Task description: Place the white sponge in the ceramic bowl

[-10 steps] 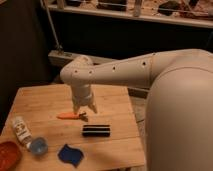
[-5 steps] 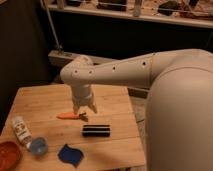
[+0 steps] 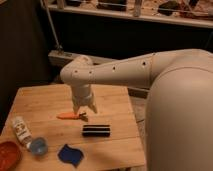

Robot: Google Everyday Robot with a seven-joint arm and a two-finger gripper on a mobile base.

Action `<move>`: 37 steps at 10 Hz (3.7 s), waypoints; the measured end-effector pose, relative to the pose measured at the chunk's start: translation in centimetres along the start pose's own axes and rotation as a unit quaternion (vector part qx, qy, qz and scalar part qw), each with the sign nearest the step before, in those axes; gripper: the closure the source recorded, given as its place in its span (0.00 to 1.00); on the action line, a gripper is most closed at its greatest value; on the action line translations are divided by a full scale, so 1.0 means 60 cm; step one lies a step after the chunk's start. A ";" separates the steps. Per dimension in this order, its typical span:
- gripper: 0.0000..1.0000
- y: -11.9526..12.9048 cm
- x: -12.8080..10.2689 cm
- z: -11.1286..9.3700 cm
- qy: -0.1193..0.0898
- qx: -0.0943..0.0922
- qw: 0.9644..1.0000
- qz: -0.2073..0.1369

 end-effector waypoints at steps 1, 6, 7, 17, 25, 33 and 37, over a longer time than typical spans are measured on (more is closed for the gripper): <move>0.35 0.000 0.000 0.000 0.000 0.000 1.000 0.000; 0.35 0.000 0.000 0.000 0.000 0.000 1.000 0.000; 0.35 0.000 0.000 0.000 0.000 0.000 1.000 0.000; 0.35 0.000 0.000 0.000 0.000 0.000 1.000 0.000; 0.35 0.090 0.072 -0.063 -0.069 0.012 0.981 -0.180; 0.35 0.108 0.177 -0.045 -0.082 0.044 0.920 -0.382; 0.35 0.121 0.167 0.012 -0.047 0.033 0.907 -0.417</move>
